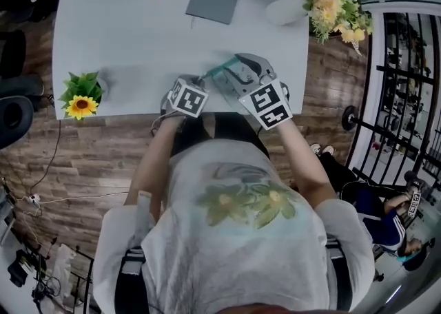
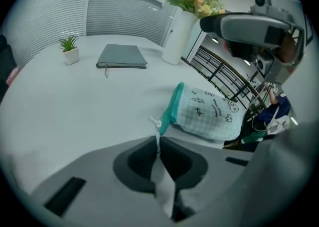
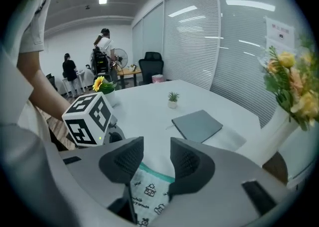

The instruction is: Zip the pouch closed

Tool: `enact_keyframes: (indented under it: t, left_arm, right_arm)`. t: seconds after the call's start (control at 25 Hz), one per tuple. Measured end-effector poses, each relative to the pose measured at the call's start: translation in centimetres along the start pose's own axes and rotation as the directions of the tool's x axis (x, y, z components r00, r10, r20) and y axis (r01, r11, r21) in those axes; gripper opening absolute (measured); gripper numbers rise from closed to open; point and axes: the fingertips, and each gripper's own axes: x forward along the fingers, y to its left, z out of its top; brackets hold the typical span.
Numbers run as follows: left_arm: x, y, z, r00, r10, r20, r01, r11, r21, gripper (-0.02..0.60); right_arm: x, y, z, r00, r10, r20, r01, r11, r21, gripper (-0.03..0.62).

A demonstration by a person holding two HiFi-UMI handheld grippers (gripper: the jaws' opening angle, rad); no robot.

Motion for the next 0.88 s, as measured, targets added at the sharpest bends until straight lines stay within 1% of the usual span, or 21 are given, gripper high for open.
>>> enact_keyframes:
  t: [0.08,0.16,0.24,0.36,0.48,0.6,0.76,0.88]
  left_arm:
    - [0.0,0.1,0.1,1.0,-0.008,-0.016,0.007,1.0,-0.023,0.026]
    - [0.0,0.1,0.2,1.0,-0.011,-0.029,0.009,0.999,-0.042,0.026]
    - [0.0,0.1,0.2,0.999,-0.006,-0.044,0.004,0.999,-0.037,0.026]
    - [0.1,0.0,0.0,0.999,0.011,-0.05,-0.012,0.999,-0.03,0.026]
    - [0.1,0.1,0.1,0.999,0.039,-0.036,-0.04,0.999,-0.035,0.026]
    - [0.2,0.1,0.0,0.996,0.08,-0.033,-0.081,0.996,-0.047,0.026]
    - [0.3,0.2,0.1,0.991,0.13,-0.035,-0.132,0.989,-0.065,0.026]
    - [0.3,0.3,0.0,0.987,0.156,-0.037,-0.159,0.982,-0.098,0.026]
  right_arm:
    - [0.9,0.0,0.0,0.999,0.045,-0.015,-0.046,0.995,-0.083,0.176]
    - [1.8,0.0,0.1,0.995,0.095,-0.034,-0.1,0.979,-0.176,0.176]
    - [2.8,0.4,0.0,0.987,0.15,-0.057,-0.16,0.949,-0.272,0.176]
    - [4.3,1.3,-0.4,0.967,0.234,-0.096,-0.253,0.881,-0.4,0.176]
    - [5.9,2.4,-1.0,0.943,0.301,-0.142,-0.33,0.789,-0.519,0.176]
    - [7.4,3.5,-2.0,0.915,0.352,-0.196,-0.393,0.674,-0.626,0.176]
    - [8.8,4.5,-3.6,0.879,0.392,-0.273,-0.458,0.527,-0.716,0.176]
    - [9.7,5.4,-4.9,0.85,0.411,-0.328,-0.495,0.415,-0.763,0.176]
